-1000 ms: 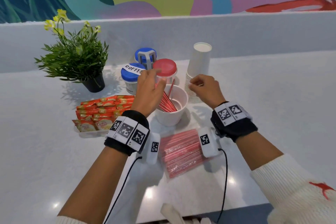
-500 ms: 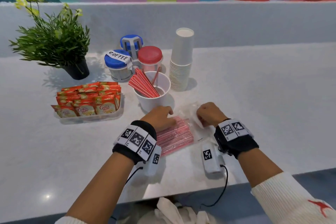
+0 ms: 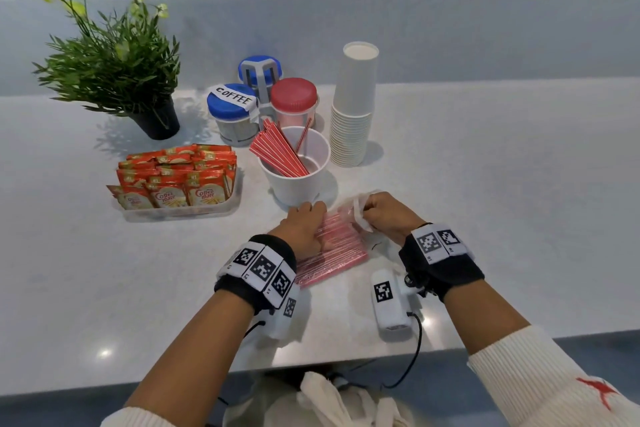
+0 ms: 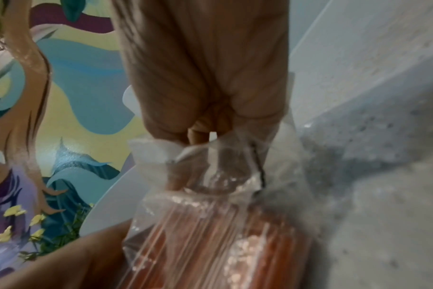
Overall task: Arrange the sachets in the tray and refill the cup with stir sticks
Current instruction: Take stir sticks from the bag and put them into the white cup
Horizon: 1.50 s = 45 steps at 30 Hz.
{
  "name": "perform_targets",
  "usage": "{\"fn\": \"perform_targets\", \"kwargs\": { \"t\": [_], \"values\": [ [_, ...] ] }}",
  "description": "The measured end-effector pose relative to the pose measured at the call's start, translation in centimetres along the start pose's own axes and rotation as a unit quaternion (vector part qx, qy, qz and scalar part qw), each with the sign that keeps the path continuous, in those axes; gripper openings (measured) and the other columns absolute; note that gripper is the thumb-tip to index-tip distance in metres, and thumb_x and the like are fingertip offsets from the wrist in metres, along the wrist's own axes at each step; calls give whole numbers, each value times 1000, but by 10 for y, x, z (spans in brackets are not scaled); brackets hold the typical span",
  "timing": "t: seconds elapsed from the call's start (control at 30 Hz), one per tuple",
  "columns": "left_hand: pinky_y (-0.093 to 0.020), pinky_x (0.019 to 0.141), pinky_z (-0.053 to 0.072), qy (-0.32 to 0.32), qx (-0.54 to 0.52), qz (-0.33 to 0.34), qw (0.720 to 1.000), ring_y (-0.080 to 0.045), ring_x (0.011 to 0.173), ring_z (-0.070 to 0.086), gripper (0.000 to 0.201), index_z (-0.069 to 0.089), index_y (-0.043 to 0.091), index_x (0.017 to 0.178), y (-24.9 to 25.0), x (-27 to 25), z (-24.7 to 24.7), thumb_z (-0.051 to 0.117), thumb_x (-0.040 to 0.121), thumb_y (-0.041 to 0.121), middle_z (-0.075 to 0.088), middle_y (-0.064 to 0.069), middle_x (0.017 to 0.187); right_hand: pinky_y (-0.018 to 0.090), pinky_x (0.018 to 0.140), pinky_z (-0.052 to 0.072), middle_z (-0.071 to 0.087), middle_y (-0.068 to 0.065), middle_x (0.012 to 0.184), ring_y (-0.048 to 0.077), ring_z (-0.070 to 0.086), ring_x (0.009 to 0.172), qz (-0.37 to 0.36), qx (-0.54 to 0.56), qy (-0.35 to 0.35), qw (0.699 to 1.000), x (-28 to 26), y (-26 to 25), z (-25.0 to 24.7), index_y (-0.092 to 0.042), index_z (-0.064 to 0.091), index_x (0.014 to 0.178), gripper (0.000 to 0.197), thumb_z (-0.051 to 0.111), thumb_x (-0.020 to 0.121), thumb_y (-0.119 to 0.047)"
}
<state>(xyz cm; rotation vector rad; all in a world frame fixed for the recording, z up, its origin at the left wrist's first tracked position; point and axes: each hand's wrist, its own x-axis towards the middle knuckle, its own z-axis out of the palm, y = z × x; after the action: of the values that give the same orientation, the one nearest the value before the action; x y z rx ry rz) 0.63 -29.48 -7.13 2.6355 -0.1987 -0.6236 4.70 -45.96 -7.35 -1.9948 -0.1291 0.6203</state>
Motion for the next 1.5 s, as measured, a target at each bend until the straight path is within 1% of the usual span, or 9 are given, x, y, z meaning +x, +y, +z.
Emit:
{"fn": "perform_targets", "kwargs": {
  "t": [0.1, 0.27, 0.47, 0.63, 0.8, 0.87, 0.97, 1.3, 1.5],
  "values": [
    [-37, 100, 40, -1, -34, 12, 999, -25, 115, 46, 34, 40, 9, 119, 1, -1, -4, 56, 91, 21, 46, -11, 124, 28, 78, 48, 65, 18, 91, 21, 57, 87, -30, 21, 5, 999, -5, -10, 1, 14, 66, 86, 28, 43, 73, 20],
    [-35, 100, 39, 3, -67, 20, 998, -26, 116, 48, 34, 42, 5, 120, -2, -3, -9, 53, 93, 21, 50, -12, 123, 41, 79, 53, 70, 19, 92, 29, 63, 89, -97, -32, 79, 992, 4, -12, 9, -11, 69, 64, 24, 57, 73, 7],
    [-26, 84, 39, -6, -123, 6, 992, -20, 104, 51, 25, 41, 9, 111, -11, -6, -12, 52, 93, 23, 51, -5, 110, 42, 74, 54, 67, 11, 76, 27, 62, 73, -72, -49, 87, 992, 16, -4, 2, -7, 69, 65, 18, 63, 75, 7],
    [-31, 88, 40, -4, -111, 6, 994, -20, 105, 51, 17, 37, 13, 106, -19, -6, -12, 48, 95, 21, 51, -10, 116, 16, 51, 46, 61, 7, 70, 15, 49, 57, -31, 92, 41, 994, 2, -15, -20, -6, 65, 80, 9, 62, 84, 2],
    [-36, 94, 42, -5, -93, 2, 996, -26, 110, 51, 28, 39, 6, 116, -20, -3, -11, 48, 96, 23, 50, -14, 120, 17, 47, 39, 58, 4, 70, 12, 49, 56, -14, 73, 7, 997, 15, -13, 1, -2, 65, 93, 10, 56, 88, -3],
    [-35, 94, 42, -8, -91, -3, 996, -25, 111, 51, 28, 38, 6, 117, -20, -4, -11, 47, 96, 23, 50, -14, 121, 18, 49, 36, 55, 7, 65, 15, 48, 58, -30, 74, 51, 995, 18, -12, 8, 7, 63, 79, 11, 54, 85, 5],
    [-40, 99, 42, -14, -97, -13, 995, -26, 113, 51, 30, 37, 8, 118, -22, -4, -10, 47, 96, 24, 50, -13, 123, 14, 44, 39, 54, -1, 52, 4, 47, 43, -38, 122, 84, 988, 14, -16, -2, -5, 58, 59, 28, 53, 82, 11],
    [-48, 95, 42, 58, -75, 43, 995, -29, 110, 48, 24, 42, 15, 105, -3, 11, -12, 47, 94, 36, 52, -9, 113, 14, 40, 38, 58, -2, 49, 6, 44, 40, -97, 310, 81, 942, 5, -22, -7, -6, 56, 71, 14, 65, 81, -1],
    [-47, 102, 38, 54, -59, 40, 996, -29, 117, 45, 34, 44, 8, 122, -1, 16, -5, 44, 96, 30, 50, -13, 123, 15, 39, 35, 49, -8, 40, 1, 41, 34, -126, 201, 105, 966, 2, -23, 15, -8, 52, 67, 22, 62, 86, -11]
  ]
}}
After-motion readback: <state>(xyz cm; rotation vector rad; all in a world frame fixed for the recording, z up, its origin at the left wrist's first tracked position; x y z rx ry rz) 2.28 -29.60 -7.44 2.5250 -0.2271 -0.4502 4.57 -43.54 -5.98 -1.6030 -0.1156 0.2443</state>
